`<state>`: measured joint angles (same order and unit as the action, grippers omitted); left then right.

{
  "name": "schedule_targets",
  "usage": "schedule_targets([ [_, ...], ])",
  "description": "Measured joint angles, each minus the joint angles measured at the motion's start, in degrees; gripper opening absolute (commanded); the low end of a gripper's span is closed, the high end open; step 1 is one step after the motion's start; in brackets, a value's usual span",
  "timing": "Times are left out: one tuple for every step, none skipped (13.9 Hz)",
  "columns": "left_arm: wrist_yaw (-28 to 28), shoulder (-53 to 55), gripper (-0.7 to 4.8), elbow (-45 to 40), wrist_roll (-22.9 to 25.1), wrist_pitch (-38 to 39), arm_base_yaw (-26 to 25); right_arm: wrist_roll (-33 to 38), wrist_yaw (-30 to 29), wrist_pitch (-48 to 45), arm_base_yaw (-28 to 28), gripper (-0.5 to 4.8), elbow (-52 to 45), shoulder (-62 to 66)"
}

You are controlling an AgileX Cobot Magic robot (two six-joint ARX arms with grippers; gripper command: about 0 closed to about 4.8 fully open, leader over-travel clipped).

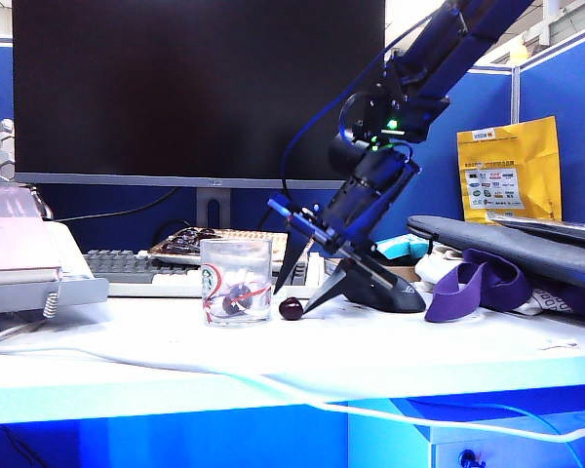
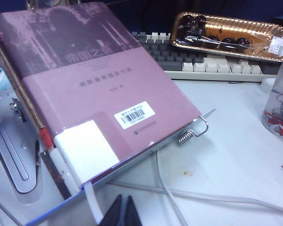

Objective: Pick up the cherry on the right side of the glass and put it inside the glass.

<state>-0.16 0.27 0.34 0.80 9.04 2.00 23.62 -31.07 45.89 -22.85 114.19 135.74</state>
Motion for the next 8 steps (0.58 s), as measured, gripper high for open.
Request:
schedule_targets([
  [0.0,0.0,-0.05,0.0,-0.02,-0.02,0.0,0.02,-0.09,0.07,-0.09,1.44,0.0,0.44],
  [0.0,0.0,-0.05,0.0,0.0,0.0,0.0,0.09,-0.2,0.28,-0.2,1.33,0.15,0.7],
  [0.0,0.0,-0.05,0.0,0.0,0.0,0.0,0.07,-0.61,0.28,-0.22,1.33,0.26,1.07],
  [0.0,0.0,-0.05,0.0,0.0,0.0,0.0,0.13,-0.59,0.33,-0.24,1.33,0.28,1.07],
  [0.02,0.0,-0.05,0.0,0.0,0.0,0.0,0.13,-0.61,0.26,-0.26,1.33,0.31,1.11],
  [0.0,0.0,-0.05,0.0,0.0,0.0,0.0,0.13,-0.59,0.24,-0.28,1.33,0.35,1.11],
  [0.0,0.0,-0.05,0.0,0.0,0.0,0.0,0.13,-0.57,0.24,-0.28,1.33,0.35,1.14],
  [0.0,0.0,-0.05,0.0,0.0,-0.02,0.0,0.13,-0.57,0.04,-0.28,1.33,0.35,1.14],
])
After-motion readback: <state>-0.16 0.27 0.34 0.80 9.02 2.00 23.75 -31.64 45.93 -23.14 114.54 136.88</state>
